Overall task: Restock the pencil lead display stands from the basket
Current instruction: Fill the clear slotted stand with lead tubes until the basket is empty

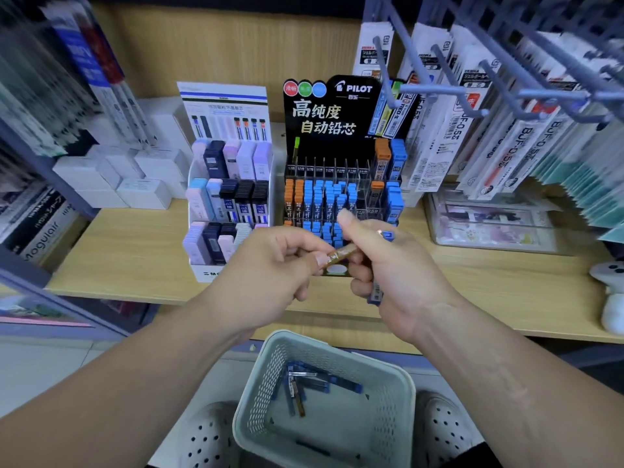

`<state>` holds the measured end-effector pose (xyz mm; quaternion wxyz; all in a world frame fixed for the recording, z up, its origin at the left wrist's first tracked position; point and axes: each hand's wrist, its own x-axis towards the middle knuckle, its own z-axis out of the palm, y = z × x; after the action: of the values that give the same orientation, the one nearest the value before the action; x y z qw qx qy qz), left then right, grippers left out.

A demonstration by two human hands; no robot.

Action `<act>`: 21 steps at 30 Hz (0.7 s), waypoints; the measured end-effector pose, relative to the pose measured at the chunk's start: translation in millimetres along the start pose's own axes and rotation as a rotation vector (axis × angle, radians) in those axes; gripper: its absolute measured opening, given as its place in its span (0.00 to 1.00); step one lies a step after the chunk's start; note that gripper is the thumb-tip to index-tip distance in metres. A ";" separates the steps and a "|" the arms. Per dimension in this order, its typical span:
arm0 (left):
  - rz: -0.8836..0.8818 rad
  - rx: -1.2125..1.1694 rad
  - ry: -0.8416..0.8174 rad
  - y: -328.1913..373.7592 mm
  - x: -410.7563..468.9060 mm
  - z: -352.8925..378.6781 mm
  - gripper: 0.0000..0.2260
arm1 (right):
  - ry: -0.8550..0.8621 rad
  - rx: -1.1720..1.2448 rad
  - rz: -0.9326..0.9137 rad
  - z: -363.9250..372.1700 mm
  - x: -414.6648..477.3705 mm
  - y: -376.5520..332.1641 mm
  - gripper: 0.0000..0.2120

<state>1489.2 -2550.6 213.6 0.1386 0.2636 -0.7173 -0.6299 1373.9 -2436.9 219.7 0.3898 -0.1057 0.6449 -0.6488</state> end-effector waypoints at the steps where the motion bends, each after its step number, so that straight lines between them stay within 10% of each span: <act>1: -0.001 -0.001 0.031 -1.6 -0.7 -3.2 0.06 | -0.012 0.022 -0.021 0.2 -1.4 -0.3 0.12; 21: -0.131 -0.089 -0.087 0.1 -8.7 -3.3 0.08 | 0.075 0.008 -0.131 8.4 -4.0 0.9 0.10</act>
<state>1498.1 -2548.5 215.4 0.0774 0.2757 -0.6751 -0.6799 1382.3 -2440.5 221.6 0.3228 -0.1218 0.6481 -0.6789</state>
